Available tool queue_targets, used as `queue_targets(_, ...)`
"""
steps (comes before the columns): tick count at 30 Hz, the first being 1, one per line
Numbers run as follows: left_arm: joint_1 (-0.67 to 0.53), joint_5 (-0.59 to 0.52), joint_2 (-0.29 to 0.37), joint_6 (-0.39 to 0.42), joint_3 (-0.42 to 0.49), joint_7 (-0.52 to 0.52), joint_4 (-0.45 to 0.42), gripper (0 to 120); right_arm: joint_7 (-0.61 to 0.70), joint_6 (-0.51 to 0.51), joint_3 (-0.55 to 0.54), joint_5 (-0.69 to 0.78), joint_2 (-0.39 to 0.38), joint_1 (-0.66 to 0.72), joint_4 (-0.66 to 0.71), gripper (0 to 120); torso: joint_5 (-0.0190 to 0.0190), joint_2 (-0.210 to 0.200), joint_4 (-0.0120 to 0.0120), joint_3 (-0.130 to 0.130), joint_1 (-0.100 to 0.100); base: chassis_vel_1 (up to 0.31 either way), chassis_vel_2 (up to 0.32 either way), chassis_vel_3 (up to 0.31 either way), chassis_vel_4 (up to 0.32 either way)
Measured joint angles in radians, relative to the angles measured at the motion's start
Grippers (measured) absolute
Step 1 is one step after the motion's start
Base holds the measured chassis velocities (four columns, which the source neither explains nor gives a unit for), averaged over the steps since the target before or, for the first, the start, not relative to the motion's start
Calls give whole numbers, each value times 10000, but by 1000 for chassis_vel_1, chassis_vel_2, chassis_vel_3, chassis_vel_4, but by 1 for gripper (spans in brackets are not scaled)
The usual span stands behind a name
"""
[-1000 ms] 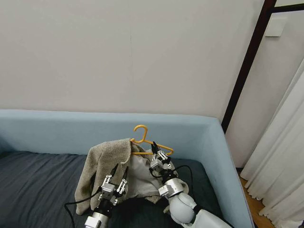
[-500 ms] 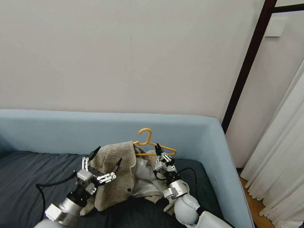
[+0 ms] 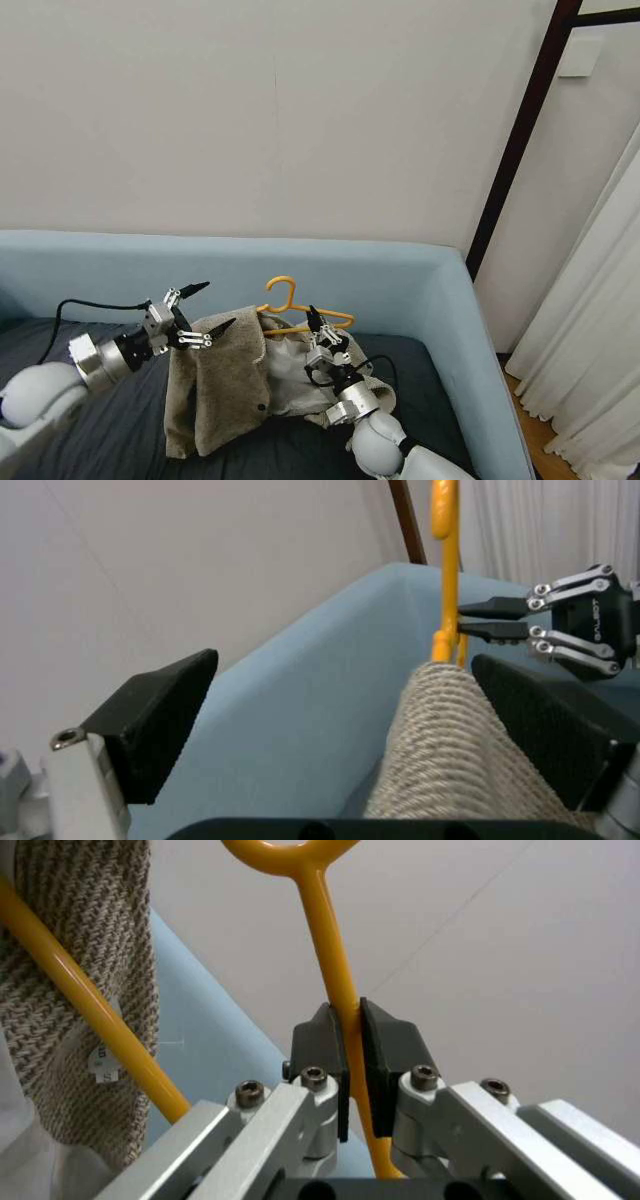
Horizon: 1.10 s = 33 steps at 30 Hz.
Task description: Pick up the clothes from the sofa and hang them on the clothes hanger.
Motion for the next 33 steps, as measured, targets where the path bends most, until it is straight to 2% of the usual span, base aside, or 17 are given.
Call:
queue_targets(4, -1290, -250, -178, 613, 963, 2108, 934, 100, -62, 3, -5, -126, 114, -8, 0, 4, -2, 0, -5, 0, 1, 0, 0, 0, 0)
queue_targets(5, -1290, -250, -178, 613, 963, 2108, 934, 100, -62, 3, -5, -126, 114, -8, 0, 4, -2, 0, -5, 0, 1, 0, 0, 0, 0)
queue_targets(7, -1968, -238, -345, 879, 1415, 3338, 1433, 100, -87, 1, 24, -217, 136, -70, 9, 4, -1, 0, -6, 1, 0, 0, 0, 0, 0)
queue_targets(9, -2407, -136, -469, 977, 1752, 3709, 1731, 100, -89, -5, 63, -238, 131, -130, 39, 4, 1, 0, -3, 0, 0, 0, 0, 0, 0)
queue_targets(16, -3498, 201, -928, 1257, 2660, 4174, 2375, 100, -95, -15, 156, -300, 90, -267, 150, 4, 2, 0, -6, 0, 0, 0, 0, 0, 0)
queue_targets(21, -4053, 829, -1355, 1649, 2973, 4728, 2672, 90, -96, -23, 237, -332, 160, -290, 154, 4, 2, 0, -3, 0, 0, 0, 0, 0, 0)
queue_targets(25, -4371, 1082, -1631, 1915, 3140, 4924, 2897, 71, -94, -31, 263, -332, 216, -235, 152, 4, 2, 0, -4, 0, 0, 0, 0, 0, 0)
queue_targets(27, -4419, 1160, -1688, 1976, 3148, 4991, 2962, 68, -92, -32, 263, -331, 227, -212, 148, 4, 2, -1, -3, 0, 0, 0, 0, 0, 0)
queue_targets(32, -4558, 1491, -1926, 2166, 3154, 5120, 3201, 45, -76, -38, 238, -307, 311, -92, 87, 4, 2, 0, -3, 0, 0, 0, 0, 0, 0)
queue_targets(33, -4558, 1491, -1926, 2166, 3154, 5120, 3201, 45, -76, -38, 238, -307, 311, -92, 87, 4, 2, 0, -3, 0, 0, 0, 0, 0, 0)
